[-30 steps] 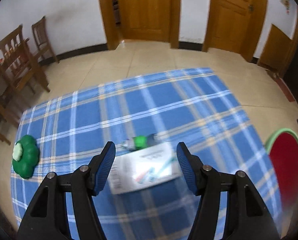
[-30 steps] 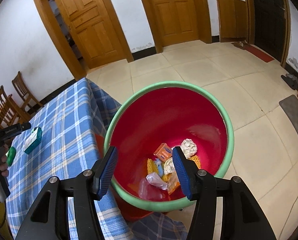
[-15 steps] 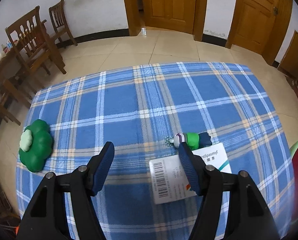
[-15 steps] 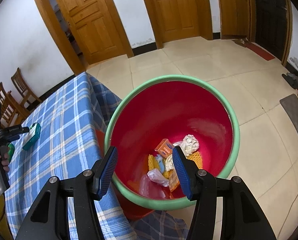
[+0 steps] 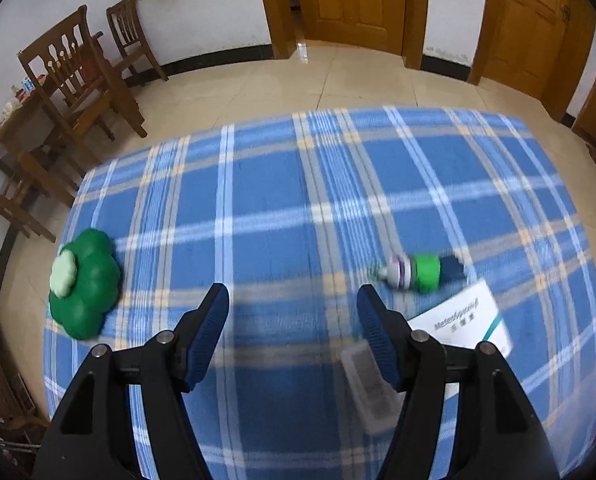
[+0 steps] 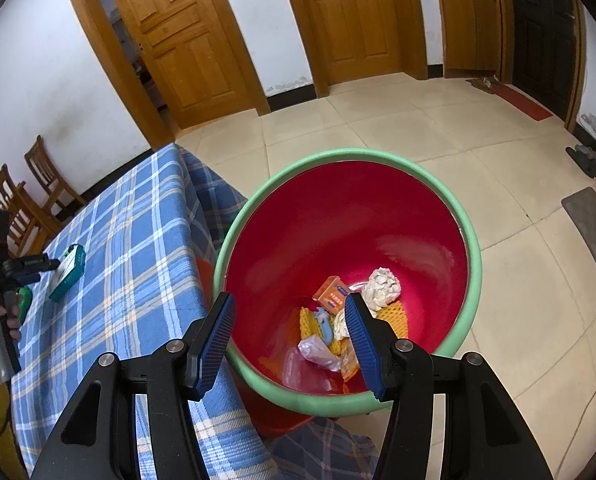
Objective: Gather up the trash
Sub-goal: 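Move the left gripper back to the table toward the white medicine box, then grasp the white medicine box with the left gripper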
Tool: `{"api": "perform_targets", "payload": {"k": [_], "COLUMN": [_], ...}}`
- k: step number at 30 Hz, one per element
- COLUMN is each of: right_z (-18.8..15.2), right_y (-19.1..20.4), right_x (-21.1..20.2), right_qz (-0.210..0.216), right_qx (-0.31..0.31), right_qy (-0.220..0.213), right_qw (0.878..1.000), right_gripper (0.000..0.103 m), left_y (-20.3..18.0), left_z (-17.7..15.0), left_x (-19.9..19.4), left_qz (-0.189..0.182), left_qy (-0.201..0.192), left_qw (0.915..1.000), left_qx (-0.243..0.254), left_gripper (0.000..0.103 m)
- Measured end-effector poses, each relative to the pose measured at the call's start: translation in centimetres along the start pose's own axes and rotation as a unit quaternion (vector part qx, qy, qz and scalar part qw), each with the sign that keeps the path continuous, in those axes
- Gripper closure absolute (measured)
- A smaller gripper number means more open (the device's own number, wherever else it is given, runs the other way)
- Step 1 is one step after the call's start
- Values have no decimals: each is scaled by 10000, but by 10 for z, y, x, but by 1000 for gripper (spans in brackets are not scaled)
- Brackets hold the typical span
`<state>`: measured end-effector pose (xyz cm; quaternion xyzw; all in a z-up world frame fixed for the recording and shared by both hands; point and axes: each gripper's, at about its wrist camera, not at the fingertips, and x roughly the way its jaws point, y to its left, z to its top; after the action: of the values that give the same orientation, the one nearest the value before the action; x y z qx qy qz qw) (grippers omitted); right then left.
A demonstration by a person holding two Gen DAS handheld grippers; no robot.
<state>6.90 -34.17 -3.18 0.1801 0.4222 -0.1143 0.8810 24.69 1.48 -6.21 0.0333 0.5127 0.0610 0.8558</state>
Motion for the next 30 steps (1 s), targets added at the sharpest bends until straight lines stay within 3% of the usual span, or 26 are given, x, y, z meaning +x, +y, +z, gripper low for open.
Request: {"api": "perform_targets", "payload": {"k": [10, 19, 28, 30], "right_z": [-1, -2, 0, 1], "right_y": [2, 10, 20, 26], "right_x": [3, 2, 3, 3], "right_qz": [35, 63, 70, 84], "right_qx": [-15, -90, -153, -227], "right_qy": [46, 57, 76, 77], "right_qw": [10000, 9999, 9998, 9997], "right_gripper": [45, 45, 45, 45], "left_y": [-9, -33, -58, -58], "left_z": [-47, -55, -63, -65], "left_x": [-36, -63, -55, -53], "left_qz": [-479, -1131, -1232, -1286], "left_qy": [-199, -410, -405, -405], "left_qw": [9984, 9923, 9897, 9890], "left_qx": [214, 293, 600, 603], "left_gripper": [36, 36, 36, 43]}}
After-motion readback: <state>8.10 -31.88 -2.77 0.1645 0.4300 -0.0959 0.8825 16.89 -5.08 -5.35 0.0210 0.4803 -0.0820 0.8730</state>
